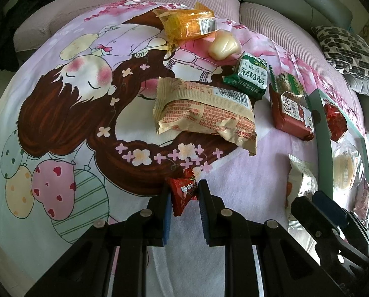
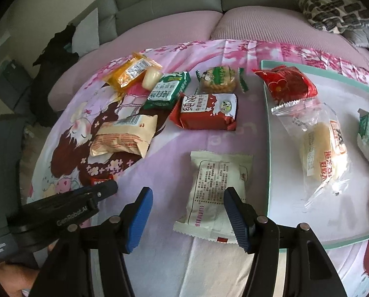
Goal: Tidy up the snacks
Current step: 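Lift the red candy with the left gripper while the right grasps the white pastry packet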
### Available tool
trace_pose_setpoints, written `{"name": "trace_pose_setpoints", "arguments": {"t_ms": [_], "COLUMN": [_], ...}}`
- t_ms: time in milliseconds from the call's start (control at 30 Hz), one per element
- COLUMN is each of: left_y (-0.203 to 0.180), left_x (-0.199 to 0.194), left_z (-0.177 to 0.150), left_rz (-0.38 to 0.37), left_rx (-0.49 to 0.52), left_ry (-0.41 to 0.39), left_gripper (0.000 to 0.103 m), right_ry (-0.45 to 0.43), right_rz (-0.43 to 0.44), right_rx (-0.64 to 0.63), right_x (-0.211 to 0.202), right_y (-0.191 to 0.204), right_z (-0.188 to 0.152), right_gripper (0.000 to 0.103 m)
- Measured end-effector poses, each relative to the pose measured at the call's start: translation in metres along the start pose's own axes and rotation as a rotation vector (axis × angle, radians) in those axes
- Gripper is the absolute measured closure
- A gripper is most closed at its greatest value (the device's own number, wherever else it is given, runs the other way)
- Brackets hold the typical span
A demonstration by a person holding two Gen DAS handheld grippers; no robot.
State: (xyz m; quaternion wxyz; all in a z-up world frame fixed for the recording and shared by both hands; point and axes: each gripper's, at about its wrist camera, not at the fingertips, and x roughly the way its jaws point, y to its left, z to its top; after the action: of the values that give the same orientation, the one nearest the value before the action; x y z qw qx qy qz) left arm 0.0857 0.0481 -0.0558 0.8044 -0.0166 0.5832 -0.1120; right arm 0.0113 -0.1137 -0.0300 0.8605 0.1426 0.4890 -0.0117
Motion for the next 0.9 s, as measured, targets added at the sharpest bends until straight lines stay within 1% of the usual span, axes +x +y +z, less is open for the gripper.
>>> {"name": "trace_pose_setpoints", "arguments": {"t_ms": [67, 200, 267, 333, 533, 600, 700, 833, 867, 900], "left_y": [0.0, 0.003, 0.003, 0.003, 0.004, 0.004, 0.004, 0.004, 0.004, 0.004], "left_x": [0.0, 0.0, 0.0, 0.0, -0.001, -0.001, -0.001, -0.001, -0.001, -0.001], "left_z": [0.0, 0.0, 0.0, 0.0, 0.0, 0.0, 0.0, 0.0, 0.0, 0.0], "left_rz": [-0.003, -0.019, -0.019, -0.018, -0.027, -0.027, -0.028, -0.029, -0.03, -0.03], "left_rx": [-0.001, -0.012, -0.012, -0.01, -0.013, -0.015, -0.014, -0.015, -0.016, -0.016], "left_ry": [0.0, 0.002, 0.002, 0.002, 0.002, 0.002, 0.002, 0.002, 0.002, 0.002], "left_gripper": [0.082, 0.082, 0.082, 0.082, 0.082, 0.082, 0.082, 0.082, 0.082, 0.082], "right_ry": [-0.004, -0.016, -0.013, -0.011, 0.002, 0.0, -0.007, -0.01, -0.018, -0.026], "right_rz": [-0.017, -0.035, -0.047, -0.061, -0.15, -0.135, -0.062, -0.003, 0.009, 0.002], "right_rx": [-0.007, 0.031, 0.032, 0.022, -0.041, -0.042, -0.031, -0.043, -0.037, -0.031], "right_x": [0.0, -0.003, -0.002, -0.001, 0.007, 0.007, 0.005, 0.004, 0.002, -0.001], "right_y": [0.0, -0.009, -0.011, -0.009, 0.002, 0.003, 0.004, 0.011, 0.013, 0.012], "right_z": [0.0, 0.0, 0.0, 0.0, -0.003, -0.003, -0.003, -0.003, -0.003, -0.003], "right_gripper": [0.04, 0.04, 0.041, 0.041, 0.04, 0.04, 0.04, 0.04, 0.04, 0.04]}}
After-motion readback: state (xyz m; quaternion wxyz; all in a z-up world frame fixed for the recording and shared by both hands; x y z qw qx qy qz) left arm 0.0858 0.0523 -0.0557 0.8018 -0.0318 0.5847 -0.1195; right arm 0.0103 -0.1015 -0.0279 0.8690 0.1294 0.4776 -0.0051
